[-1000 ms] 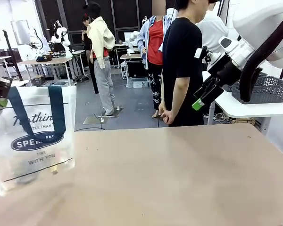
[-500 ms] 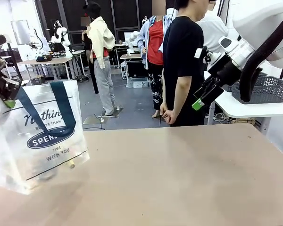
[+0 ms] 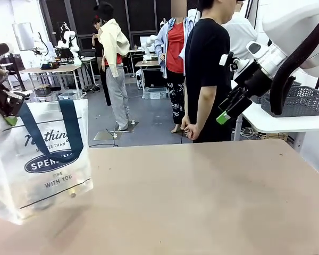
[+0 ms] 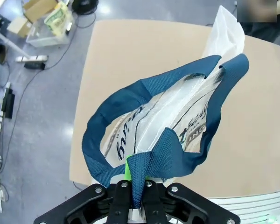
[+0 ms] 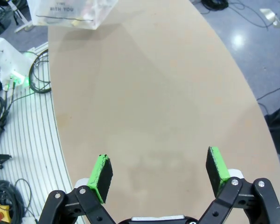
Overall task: Transfer purchased items from the store into the shopping bag.
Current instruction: Move the Reusable shopping bag to the right side of the table.
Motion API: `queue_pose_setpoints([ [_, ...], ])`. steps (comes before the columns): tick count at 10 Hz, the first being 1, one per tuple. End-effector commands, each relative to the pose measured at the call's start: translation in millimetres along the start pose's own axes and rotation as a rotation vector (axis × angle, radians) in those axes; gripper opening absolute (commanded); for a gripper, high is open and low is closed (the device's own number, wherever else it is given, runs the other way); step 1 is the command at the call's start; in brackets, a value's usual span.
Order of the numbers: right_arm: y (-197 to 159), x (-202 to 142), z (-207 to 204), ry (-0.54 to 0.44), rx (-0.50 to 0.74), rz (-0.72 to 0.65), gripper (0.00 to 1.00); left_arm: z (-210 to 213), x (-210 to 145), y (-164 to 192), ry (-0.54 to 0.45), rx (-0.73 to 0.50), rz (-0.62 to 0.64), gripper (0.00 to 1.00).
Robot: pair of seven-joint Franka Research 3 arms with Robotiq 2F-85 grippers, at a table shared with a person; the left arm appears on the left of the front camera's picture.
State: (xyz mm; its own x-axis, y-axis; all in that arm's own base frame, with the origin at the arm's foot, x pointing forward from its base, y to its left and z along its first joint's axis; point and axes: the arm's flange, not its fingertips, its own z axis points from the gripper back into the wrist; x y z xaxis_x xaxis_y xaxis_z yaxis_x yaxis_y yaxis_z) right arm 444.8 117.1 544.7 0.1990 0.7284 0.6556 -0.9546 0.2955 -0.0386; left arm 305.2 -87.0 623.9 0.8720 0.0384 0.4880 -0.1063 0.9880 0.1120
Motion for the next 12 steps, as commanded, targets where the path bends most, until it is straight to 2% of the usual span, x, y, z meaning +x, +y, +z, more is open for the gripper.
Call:
queue_pose_setpoints([
  [1,1,1,-1,0.018,0.000,-0.014,1.00,-14,54,5,0.051,0.082,0.115,0.00],
  [4,1,1,-1,0.018,0.000,-0.014,1.00,-62,101,28,0.034,0.118,0.229,0.00],
  [7,1,1,-1,0.018,0.000,-0.014,1.00,-90,119,49,0.024,0.105,0.374,0.00],
  [12,1,1,-1,0.018,0.000,-0.014,1.00,-136,123,65,-0.108,0.061,0.316,0.00],
])
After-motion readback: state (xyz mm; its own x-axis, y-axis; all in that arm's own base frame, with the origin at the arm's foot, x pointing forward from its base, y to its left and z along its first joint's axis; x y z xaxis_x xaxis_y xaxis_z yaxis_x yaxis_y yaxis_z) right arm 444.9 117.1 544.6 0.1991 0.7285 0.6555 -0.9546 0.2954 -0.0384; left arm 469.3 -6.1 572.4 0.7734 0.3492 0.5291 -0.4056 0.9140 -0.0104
